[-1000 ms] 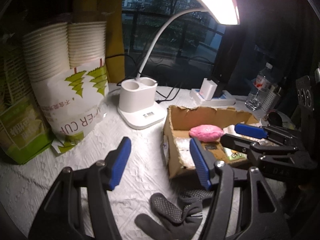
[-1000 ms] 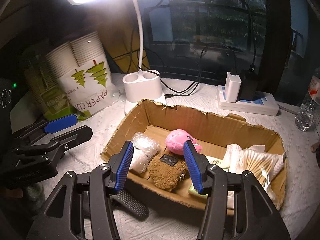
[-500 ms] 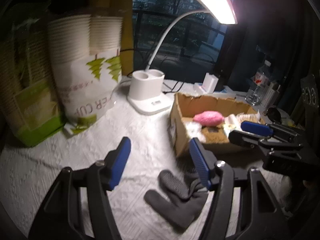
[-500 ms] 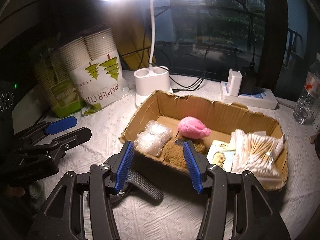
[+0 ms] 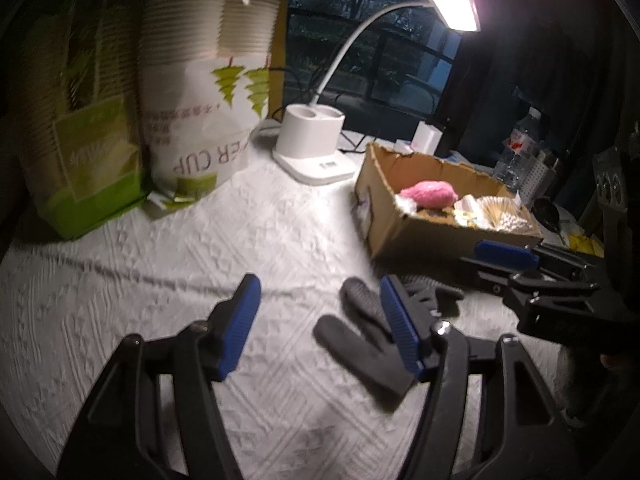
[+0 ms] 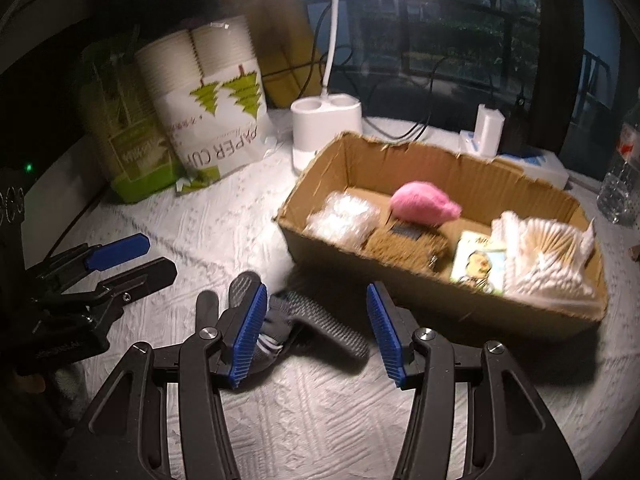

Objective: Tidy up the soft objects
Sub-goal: 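Move the right tool down to the grey glove on the table, then close the right tool on the grey glove and lift it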

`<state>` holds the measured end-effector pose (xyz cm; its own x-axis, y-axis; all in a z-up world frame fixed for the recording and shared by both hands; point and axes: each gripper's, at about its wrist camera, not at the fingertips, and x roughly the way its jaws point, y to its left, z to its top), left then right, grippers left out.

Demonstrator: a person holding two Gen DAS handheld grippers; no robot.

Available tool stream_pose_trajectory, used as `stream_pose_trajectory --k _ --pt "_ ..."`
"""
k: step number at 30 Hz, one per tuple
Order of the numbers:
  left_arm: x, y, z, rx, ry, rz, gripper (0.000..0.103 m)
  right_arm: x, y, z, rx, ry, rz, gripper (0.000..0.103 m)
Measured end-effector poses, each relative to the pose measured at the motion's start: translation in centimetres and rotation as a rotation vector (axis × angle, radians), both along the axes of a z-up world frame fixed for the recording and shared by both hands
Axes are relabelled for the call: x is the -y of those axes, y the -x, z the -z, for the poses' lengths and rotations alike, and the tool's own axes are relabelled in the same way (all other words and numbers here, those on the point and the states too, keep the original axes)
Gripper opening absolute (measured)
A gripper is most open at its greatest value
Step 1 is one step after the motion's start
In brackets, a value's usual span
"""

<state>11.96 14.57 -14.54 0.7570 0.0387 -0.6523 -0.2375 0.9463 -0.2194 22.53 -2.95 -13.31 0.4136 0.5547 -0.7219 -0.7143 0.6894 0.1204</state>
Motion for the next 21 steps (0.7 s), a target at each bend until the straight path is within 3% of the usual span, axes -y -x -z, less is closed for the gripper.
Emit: stream_pose_trajectory --k 2,17,19,21 --pt "-0.3 0.4 0.4 0.001 0.016 -0.001 0.079 -0.4 0.3 0.7 -0.013 0.007 -0.004 0.055" --pt "-1.6 1.5 2.4 -0.034 0.046 -0.034 0.079 -3.5 1.6 4.1 -0.073 0.065 -0.050 0.055" --pt "-1.6 1.4 2.4 -0.035 0.048 -0.036 0.079 -3.5 1.6 4.1 -0.066 0.069 -0.054 0.050" --pt "-1.4 1.4 2.3 -0.035 0.047 -0.035 0.079 -3.4 1.6 4.2 -0.057 0.076 -0.056 0.035"
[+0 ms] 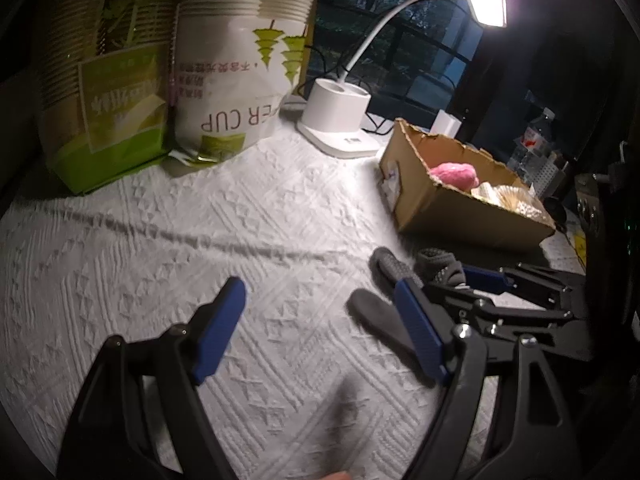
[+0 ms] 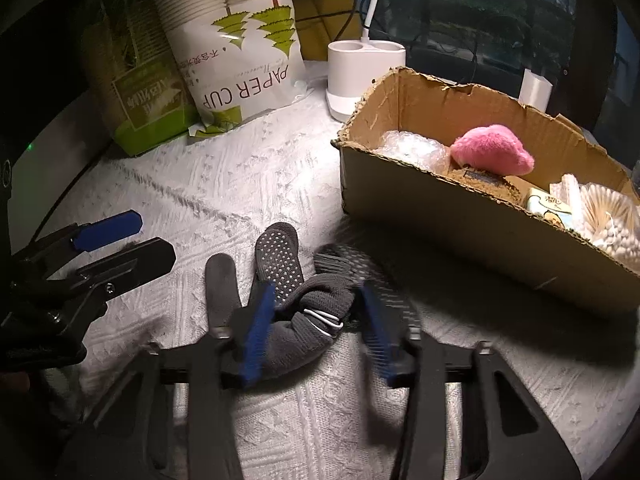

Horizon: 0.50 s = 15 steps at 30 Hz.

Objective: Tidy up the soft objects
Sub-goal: 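Close the right tool on the grey glove and lift it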

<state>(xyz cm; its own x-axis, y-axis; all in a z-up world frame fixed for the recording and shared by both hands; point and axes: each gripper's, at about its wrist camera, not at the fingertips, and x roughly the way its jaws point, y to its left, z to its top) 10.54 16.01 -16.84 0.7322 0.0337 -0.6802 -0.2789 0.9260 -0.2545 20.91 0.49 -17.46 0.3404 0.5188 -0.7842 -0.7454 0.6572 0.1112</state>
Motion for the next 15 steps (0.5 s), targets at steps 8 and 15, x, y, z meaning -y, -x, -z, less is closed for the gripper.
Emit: stream_pose_trajectory --k 8,15 --pt "0.9 -0.3 -0.5 0.001 -0.011 0.005 0.079 0.5 0.5 -0.7 0.033 -0.014 -0.021 0.025" --pt "2.4 -0.7 -1.4 0.005 -0.024 0.026 0.079 2.5 0.7 -2.2 0.056 -0.041 -0.006 0.025"
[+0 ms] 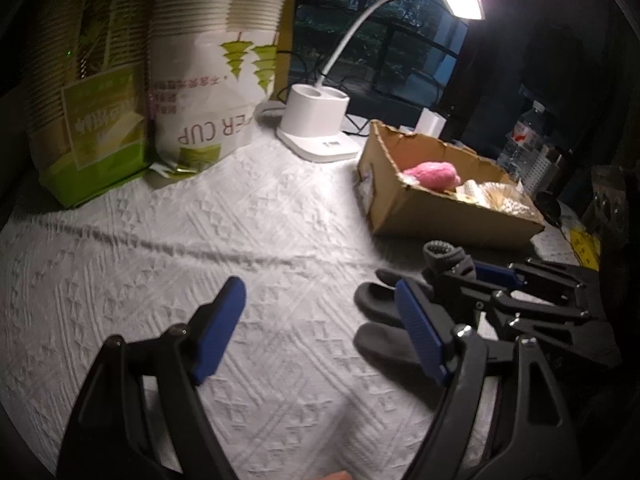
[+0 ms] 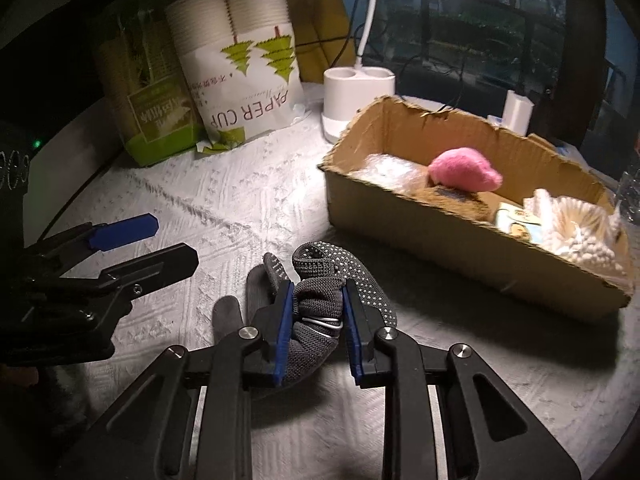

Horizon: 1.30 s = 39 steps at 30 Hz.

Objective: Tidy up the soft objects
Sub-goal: 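Close the right tool on the grey glove and lift it, then carry the grey glove with the right tool over the box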

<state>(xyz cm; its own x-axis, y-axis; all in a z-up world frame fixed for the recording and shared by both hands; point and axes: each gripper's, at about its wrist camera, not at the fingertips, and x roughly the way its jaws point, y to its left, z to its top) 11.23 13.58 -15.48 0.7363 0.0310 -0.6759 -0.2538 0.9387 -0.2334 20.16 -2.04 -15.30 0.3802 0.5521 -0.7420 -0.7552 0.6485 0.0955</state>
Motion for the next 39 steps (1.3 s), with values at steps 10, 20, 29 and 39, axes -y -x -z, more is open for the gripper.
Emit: stream_pose_trajectory --k 10,20,29,39 --pt "3.5 -1.3 -1.6 0.013 -0.018 0.053 0.079 4.5 -0.6 -1.8 0.032 -0.032 0.058 0.025" --pt "6.7 -3.1 -3.4 0.036 -0.030 0.098 0.079 9.0 -1.8 -4.0 0.071 -0.075 0.119 0.025" --pt "9.3 -5.1 -5.4 0.064 -0.051 0.134 0.079 11.6 -3.5 -6.3 0.117 -0.109 0.146 0.025" --pt "10.1 -7.4 -8.0 0.115 -0.083 0.138 0.079 12.2 -5.7 -8.6 0.167 -0.137 0.145 0.025"
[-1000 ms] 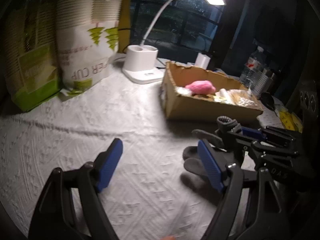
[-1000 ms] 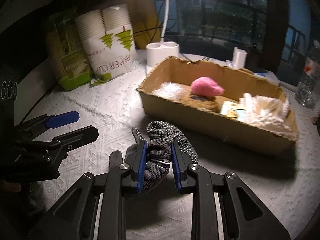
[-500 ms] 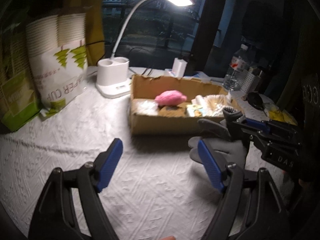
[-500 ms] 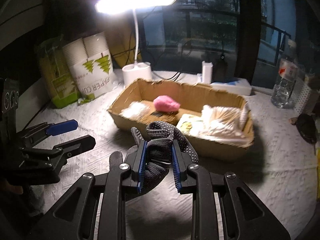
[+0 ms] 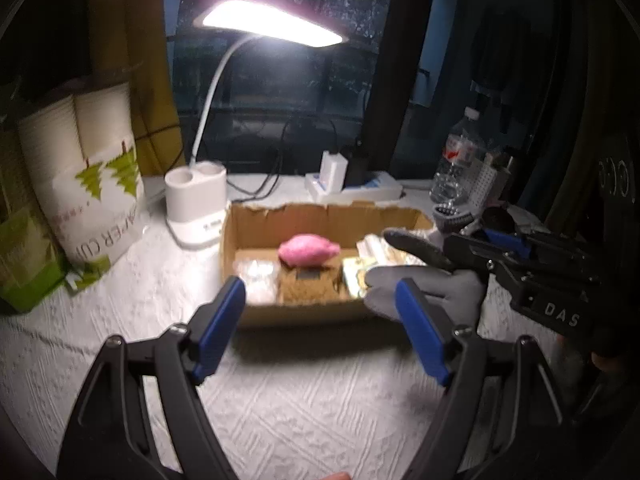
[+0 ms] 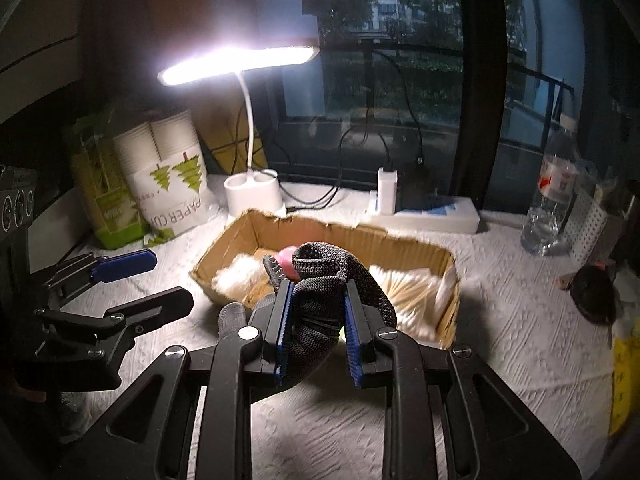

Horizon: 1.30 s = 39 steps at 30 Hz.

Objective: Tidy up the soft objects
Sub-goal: 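Carry the grey glove with the right tool over the box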

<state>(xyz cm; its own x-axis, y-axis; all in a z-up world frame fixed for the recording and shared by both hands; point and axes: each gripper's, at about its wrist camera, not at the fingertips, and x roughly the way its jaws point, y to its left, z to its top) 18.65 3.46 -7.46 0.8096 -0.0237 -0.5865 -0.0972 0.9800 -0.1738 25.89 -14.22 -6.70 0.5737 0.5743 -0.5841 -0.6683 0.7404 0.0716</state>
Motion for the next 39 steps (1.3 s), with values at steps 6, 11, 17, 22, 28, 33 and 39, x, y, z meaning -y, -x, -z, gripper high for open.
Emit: stream_pose_trajectory --k 6,11,17,22,28,33,39 --pt "-0.2 -1.2 -1.3 0.027 -0.020 0.000 0.079 0.0 -1.5 -0.7 0.019 -0.012 0.009 0.025" --pt "-0.6 -2.1 -1.9 0.047 -0.028 -0.001 0.079 -0.3 -2.5 -0.8 0.028 -0.014 0.012 0.025" --pt "-1.1 -3.2 -1.8 0.051 -0.027 -0.005 0.079 -0.6 -3.6 -0.5 0.023 -0.017 0.019 0.025" --pt "-1.7 -4.4 -1.1 0.040 -0.025 -0.011 0.079 -1.3 -4.7 0.0 0.011 -0.017 0.021 0.025" --pt "-2.5 -6.1 0.8 0.014 -0.017 -0.021 0.079 -2.7 -6.5 1.6 -0.014 -0.003 0.029 0.025" --pt "-3.4 -7.2 2.6 -0.019 0.007 -0.031 0.079 -3.9 -7.9 3.5 -0.040 0.030 0.030 0.025" --pt "-3.7 -7.9 3.9 -0.040 0.023 -0.025 0.079 -5.2 -9.3 5.8 -0.073 0.073 0.030 0.025"
